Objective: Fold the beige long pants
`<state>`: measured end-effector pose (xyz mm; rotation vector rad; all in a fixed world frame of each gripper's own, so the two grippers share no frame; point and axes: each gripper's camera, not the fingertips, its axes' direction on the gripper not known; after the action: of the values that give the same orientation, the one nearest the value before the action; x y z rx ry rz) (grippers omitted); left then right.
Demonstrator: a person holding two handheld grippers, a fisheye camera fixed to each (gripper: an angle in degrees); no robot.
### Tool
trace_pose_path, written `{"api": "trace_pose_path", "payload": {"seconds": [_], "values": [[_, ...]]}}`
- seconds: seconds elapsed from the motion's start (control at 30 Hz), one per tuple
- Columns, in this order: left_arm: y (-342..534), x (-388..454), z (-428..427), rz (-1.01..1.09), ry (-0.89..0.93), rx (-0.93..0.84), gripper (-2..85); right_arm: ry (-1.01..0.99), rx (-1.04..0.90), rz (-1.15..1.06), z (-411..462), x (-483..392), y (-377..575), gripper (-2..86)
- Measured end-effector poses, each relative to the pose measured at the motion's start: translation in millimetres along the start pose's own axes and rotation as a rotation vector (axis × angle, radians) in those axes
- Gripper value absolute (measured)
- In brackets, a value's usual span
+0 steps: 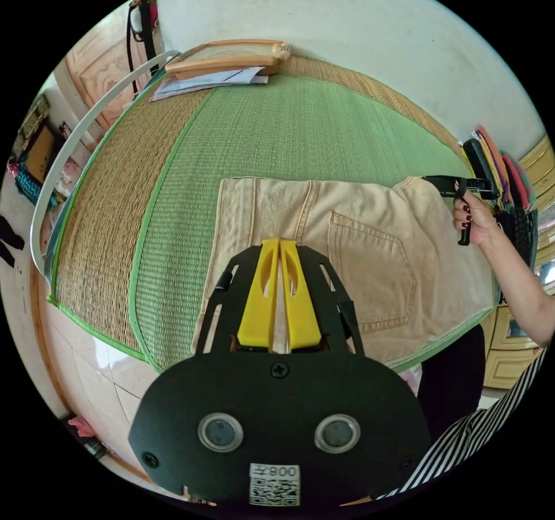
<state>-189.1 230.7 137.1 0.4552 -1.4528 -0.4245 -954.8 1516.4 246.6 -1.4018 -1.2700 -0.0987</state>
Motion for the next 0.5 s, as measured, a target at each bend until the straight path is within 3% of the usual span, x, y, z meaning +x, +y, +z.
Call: {"api": "trace_pose_path", "payload": {"seconds": [0.17,0.33,0.5], "values": [[-13.0,-1.7,-22.1,-0.047,0.086,0.143,0.2,-0.011,0.016,0.008,-4.3,9.5,14.0,0.1],[-31.5,-19.5,-5.5,-0.081,0.036,0.055,0.1,-0.017,0.056,0.009,-15.5,15.3,31.0,0.1],[-23.9,-28.6,-10.2,-0.157,0.065,0.092,0.2,-0.077,0.111,0.095,-20.5,36.4,51.4,0.1]]}}
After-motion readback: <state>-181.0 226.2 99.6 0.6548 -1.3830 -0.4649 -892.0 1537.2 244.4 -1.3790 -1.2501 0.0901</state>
